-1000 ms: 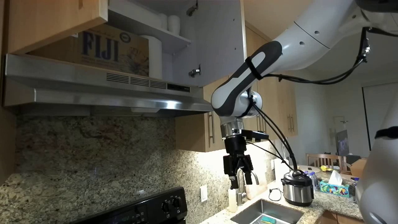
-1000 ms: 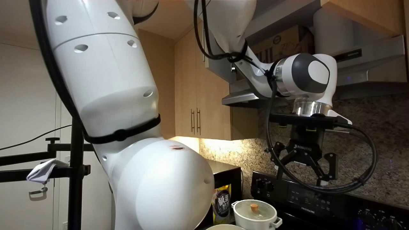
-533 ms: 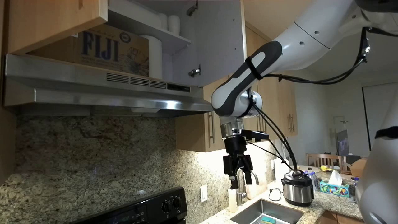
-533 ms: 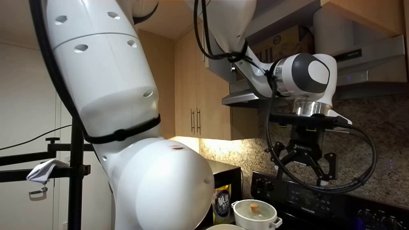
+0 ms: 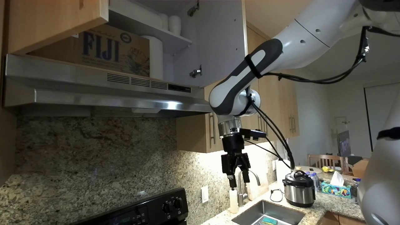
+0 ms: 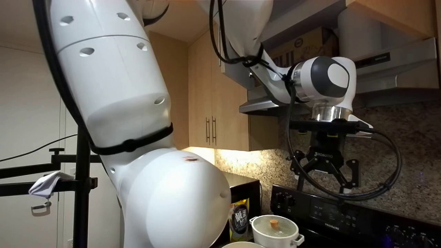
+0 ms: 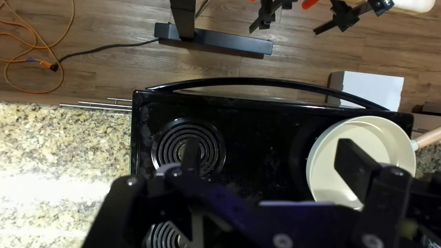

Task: Close the cabinets left door completely

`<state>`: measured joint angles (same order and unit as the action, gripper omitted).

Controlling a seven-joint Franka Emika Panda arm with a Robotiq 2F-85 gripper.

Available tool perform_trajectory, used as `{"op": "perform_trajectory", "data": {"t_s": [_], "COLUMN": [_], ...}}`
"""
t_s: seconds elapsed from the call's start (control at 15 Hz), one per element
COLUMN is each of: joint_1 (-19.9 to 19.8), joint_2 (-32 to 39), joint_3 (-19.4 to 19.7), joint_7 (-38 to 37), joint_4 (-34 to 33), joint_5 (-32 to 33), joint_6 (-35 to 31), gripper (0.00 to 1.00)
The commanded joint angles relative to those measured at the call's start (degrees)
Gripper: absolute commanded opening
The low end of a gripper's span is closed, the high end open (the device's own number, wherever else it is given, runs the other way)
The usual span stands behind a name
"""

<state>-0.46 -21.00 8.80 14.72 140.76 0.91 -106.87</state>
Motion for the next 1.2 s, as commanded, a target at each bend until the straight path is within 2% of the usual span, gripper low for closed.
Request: {"op": "perform_trajectory", "data": {"t_s": [0.0, 0.4, 0.87, 1.13], "joint_1": [0.14, 1.46, 2.94, 4.04], "joint_2": [-2.28, -5.54, -11.82, -16.01], "joint_3": [-3.31, -7.46, -9.71, -9.77], "joint_7": [-0.26, -0.8, 0.17, 0.4], "joint_4": [-1.04, -2.93, -3.26, -3.61], "joint_5": [2.11, 5.98, 11.64, 12.14], "joint_6": [0.01, 1.26, 3.53, 4.39], "gripper": [1.0, 1.0, 1.0, 1.0]}}
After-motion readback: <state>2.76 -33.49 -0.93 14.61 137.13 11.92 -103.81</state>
